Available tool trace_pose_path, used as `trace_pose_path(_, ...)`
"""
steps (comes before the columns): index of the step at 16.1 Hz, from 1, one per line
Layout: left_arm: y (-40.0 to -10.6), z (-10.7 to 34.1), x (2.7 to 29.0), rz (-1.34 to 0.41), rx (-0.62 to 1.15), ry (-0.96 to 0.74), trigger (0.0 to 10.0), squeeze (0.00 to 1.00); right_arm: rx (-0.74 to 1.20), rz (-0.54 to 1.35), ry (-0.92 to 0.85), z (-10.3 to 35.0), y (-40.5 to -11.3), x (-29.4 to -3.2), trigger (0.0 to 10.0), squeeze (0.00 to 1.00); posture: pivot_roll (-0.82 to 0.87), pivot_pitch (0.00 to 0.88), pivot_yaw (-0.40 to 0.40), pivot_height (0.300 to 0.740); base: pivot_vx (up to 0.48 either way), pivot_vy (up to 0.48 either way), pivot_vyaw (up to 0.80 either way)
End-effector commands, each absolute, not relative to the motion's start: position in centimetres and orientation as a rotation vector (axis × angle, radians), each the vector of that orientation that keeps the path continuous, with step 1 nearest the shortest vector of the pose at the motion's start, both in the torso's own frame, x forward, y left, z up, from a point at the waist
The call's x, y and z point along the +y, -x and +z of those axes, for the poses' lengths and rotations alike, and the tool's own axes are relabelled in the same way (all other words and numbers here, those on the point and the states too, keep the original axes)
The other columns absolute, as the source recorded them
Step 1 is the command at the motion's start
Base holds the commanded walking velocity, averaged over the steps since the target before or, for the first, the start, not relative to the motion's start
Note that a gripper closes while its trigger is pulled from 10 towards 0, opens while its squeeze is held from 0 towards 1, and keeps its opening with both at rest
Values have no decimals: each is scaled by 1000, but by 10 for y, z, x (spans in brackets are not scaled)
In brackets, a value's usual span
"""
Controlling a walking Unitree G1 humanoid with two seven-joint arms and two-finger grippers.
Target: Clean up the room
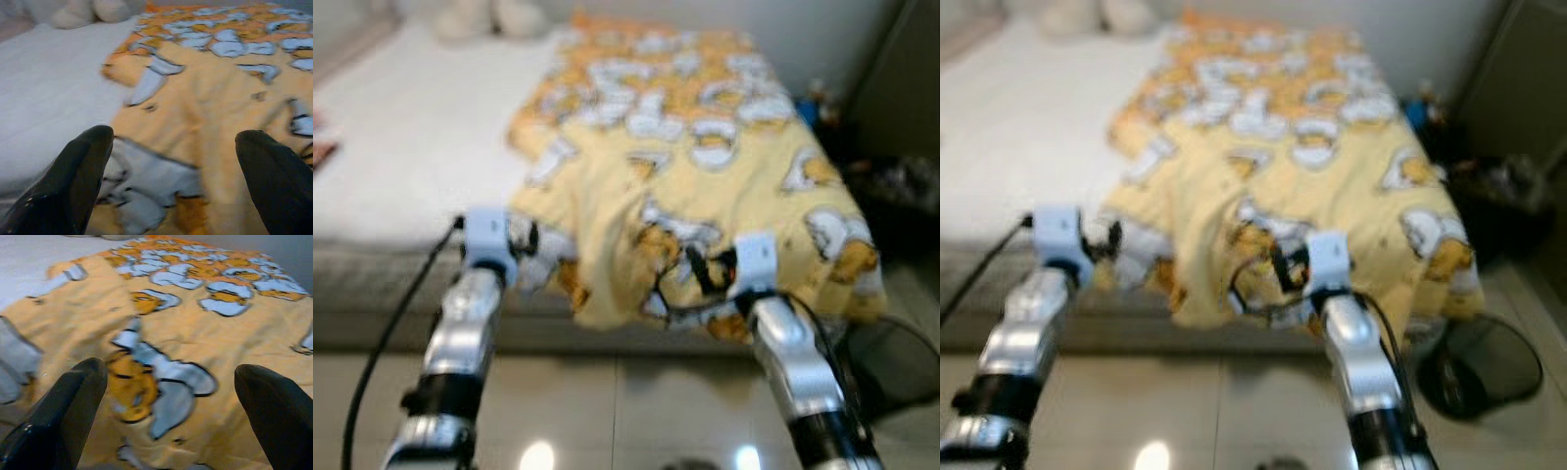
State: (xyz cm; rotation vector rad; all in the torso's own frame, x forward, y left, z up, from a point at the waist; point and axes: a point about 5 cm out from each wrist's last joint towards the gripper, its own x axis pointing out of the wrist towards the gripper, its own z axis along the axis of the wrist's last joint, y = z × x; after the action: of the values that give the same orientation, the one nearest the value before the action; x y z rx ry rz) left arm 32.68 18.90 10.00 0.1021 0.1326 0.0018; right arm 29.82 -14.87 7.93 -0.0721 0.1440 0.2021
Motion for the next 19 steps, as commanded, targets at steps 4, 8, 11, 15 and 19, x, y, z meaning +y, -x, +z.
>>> trace_pose_path(4, -328, 105, 196, -2, 121, -103, 10000, 0, 126, 197, 64, 84, -301, -148, 10000, 0, -139, 0, 12, 740, 279, 221, 0)
trace_pose_path(8, -331, 108, 201, 6, 123, -103, 10000, 0, 139, 190, 64, 83, -303, -149, 10000, 0, -134, 0, 12, 740, 0, 480, -772)
trace_pose_path(11, -331, 107, 200, 2, 131, -111, 10000, 0, 141, 184, 64, 83, -303, -149, 10000, 0, -135, 0, 13, 740, 0, 480, -775)
trace_pose_path(15, -331, 107, 203, 5, 135, -116, 10000, 0, 142, 184, 64, 83, -303, -149, 10000, 0, -132, 0, 15, 740, 0, 480, -773)
trace_pose_path(19, -328, 108, 209, 10, 132, -118, 10000, 0, 142, 190, 62, 82, -303, -146, 10000, 0, -120, 0, 15, 740, 0, 480, -775)
